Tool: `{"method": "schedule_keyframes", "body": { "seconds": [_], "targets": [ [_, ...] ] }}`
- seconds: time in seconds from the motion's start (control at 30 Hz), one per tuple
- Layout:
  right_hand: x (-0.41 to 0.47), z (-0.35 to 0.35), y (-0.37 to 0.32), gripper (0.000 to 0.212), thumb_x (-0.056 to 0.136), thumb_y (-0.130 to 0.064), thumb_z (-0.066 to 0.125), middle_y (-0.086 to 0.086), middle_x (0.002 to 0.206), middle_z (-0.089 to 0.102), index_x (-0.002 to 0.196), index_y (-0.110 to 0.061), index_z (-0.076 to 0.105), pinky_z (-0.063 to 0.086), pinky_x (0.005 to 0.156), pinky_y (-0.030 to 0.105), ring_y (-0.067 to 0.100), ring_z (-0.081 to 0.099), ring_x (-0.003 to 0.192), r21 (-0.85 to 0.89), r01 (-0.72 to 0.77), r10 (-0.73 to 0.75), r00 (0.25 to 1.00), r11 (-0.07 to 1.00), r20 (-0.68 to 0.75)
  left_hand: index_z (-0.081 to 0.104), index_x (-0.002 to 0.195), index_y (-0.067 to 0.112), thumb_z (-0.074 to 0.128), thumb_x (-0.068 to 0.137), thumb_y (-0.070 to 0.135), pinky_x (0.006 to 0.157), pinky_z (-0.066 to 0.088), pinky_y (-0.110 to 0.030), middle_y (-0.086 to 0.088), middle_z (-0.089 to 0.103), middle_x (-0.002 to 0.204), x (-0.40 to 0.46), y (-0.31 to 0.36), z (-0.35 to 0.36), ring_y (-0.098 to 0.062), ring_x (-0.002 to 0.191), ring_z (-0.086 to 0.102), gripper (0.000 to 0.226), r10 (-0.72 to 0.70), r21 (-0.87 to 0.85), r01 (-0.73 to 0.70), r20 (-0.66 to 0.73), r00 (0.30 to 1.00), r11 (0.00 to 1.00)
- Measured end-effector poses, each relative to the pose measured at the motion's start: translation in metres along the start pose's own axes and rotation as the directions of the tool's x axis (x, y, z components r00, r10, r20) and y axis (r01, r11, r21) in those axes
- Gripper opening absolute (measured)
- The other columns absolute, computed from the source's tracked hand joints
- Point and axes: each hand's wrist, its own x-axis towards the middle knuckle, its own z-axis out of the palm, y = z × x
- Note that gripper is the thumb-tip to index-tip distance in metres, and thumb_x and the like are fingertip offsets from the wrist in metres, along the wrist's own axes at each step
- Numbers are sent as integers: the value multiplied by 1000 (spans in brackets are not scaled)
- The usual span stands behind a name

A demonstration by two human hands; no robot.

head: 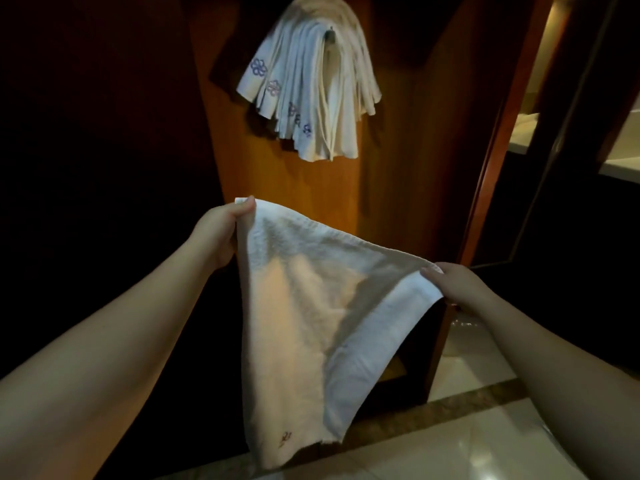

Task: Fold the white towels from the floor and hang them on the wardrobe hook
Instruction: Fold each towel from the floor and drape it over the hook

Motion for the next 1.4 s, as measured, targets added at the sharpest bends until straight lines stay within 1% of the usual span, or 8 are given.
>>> {"method": "schedule_keyframes", "body": {
  "seconds": [0.2, 0.33, 0.47, 0.6, 0.77, 1.17, 1.27, 1.4],
  "targets": [
    [-21, 30, -60, 44, 102, -47, 49, -6, 132, 58, 142, -31, 54, 46, 87, 32, 12, 55, 109, 40, 117, -120, 988, 992, 93, 69, 94, 1, 59, 100, 25, 53, 59, -31, -12, 78, 85, -12, -17, 12, -24, 71, 76, 27, -127, -226, 108, -72, 989, 968],
    [-49, 48, -97, 51, 103, -36, 50, -1, 121, 64, 153, -35, 39, 44, 55, 17, 8, 62, 76, 226, 112, -150, 976, 968, 157, 67, 107, 1, 65, 97, 25, 52, 59, -33, -11, 78, 86, -33, -34, 33, -26, 74, 77, 26, -178, -288, 156, -51, 983, 945],
    [-77, 58, -116, 39, 103, -16, 47, 11, 98, 68, 133, -35, 63, 37, 42, 19, 13, 60, 56, 608, -27, -107, 977, 794, 183, 65, 113, 5, 70, 93, 33, 54, 60, -33, -9, 79, 90, -54, -52, 55, -26, 77, 77, 36, -216, -316, 188, -54, 975, 930],
    [-96, 57, -121, 40, 93, -6, 44, 8, 98, 67, 87, -22, 80, 37, 47, 20, 10, 55, 63, 685, -11, -200, 953, 729, 228, 69, 114, 8, 68, 92, 41, 62, 61, -36, -10, 78, 99, -75, -68, 78, -27, 86, 76, 40, -167, -274, 159, -7, 986, 949],
    [-108, 41, -120, 22, 90, -27, 66, -4, 92, 76, 104, -43, 72, 48, 65, 18, 3, 65, 73, 378, 240, -349, 903, 894, 250, 70, 117, 4, 61, 95, 43, 83, 57, -44, -20, 74, 111, -93, -76, 95, -35, 102, 72, 45, -32, -226, 73, 179, 983, 971],
    [-123, 37, -125, 9, 97, -27, 67, -6, 78, 77, 97, -20, 72, 45, 56, 6, 2, 70, 64, 540, 267, -316, 949, 798, -3, 69, 123, 2, 44, 91, 29, 95, 50, -40, -38, 60, 122, -108, -83, 113, -32, 108, 62, 49, 80, -263, 43, 441, 894, 964],
    [-121, 35, -125, 9, 98, -29, 66, -11, 73, 75, 95, -23, 72, 43, 53, 4, -2, 67, 61, 491, 281, -320, 947, 824, -6, 72, 121, 13, 52, 79, 22, 94, 51, -34, -16, 70, 115, -109, -79, 111, -23, 108, 64, 47, 117, -214, 3, 545, 830, 977],
    [-115, 31, -124, 10, 97, -32, 66, -15, 71, 73, 92, -25, 72, 41, 49, 5, -5, 66, 61, 433, 273, -319, 947, 859, 37, 64, 128, 23, 65, 86, 9, 92, 52, -29, 0, 73, 116, -109, -76, 107, -12, 111, 68, 45, 101, 133, -190, 493, 864, 973]
  ]
}}
